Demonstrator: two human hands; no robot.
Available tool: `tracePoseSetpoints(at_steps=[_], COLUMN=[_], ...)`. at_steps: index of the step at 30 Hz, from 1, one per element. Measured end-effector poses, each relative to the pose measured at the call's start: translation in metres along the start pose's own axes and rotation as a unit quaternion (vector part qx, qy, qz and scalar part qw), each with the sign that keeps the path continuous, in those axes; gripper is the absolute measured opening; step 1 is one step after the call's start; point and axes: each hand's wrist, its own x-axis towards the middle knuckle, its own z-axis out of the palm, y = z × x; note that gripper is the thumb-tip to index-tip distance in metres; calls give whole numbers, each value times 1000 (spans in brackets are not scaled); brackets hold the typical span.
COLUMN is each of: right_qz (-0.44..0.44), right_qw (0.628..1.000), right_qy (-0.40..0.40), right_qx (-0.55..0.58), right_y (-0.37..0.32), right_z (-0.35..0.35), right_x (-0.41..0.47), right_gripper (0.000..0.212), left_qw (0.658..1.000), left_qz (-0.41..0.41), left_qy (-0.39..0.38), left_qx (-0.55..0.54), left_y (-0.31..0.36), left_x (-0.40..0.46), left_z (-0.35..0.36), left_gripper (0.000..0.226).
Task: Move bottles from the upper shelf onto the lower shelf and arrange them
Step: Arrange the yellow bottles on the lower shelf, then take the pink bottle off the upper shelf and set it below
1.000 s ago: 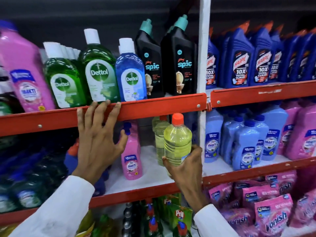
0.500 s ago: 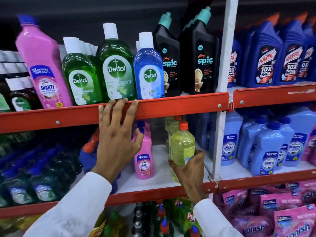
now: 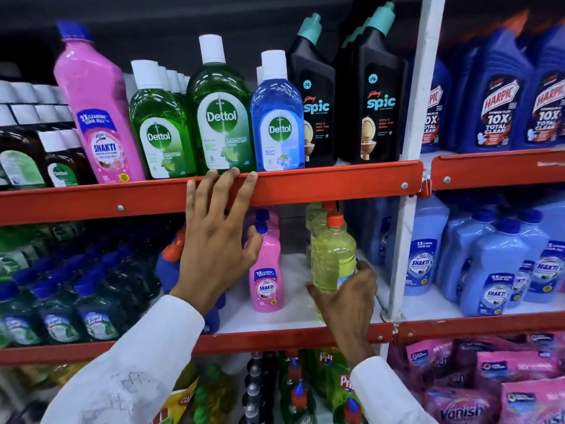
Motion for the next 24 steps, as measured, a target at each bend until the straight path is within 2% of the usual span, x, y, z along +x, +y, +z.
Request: tracePoseSetpoints(at_steps=[2,6,10,13,18,24], right_qz=[-43,-173,-298,-346,-359,-351], right_qw=[999,981,946,924,907,922], right_qy=[29,80,76,64,21,-17], right_qx=[-2,45,100,153,218,160], right_y=[-11,-49,-103,-147,-226,-317], right_z=[-9,-32,-47,-48,-36,-8], right_x=[-4,-13,-20,-27,-40,-51], right_gripper=[109,82,51,39,41,58], left_qw=[1000,999,997,994,993,994], left_qz=[2,-12,-66,-90,-108,-110], left_qy=[-19,-41,-32,-34,-19,-15], left_qx=[7,15,25,43,40,6], left_y=[-2,-7,-26,-50,-95,-156], left_x=[-3,-15,-30,-42,-51,-53], left_z=[-3,-14,-36,-55,-76,-74], left_gripper=[82,81,70,63,61,69])
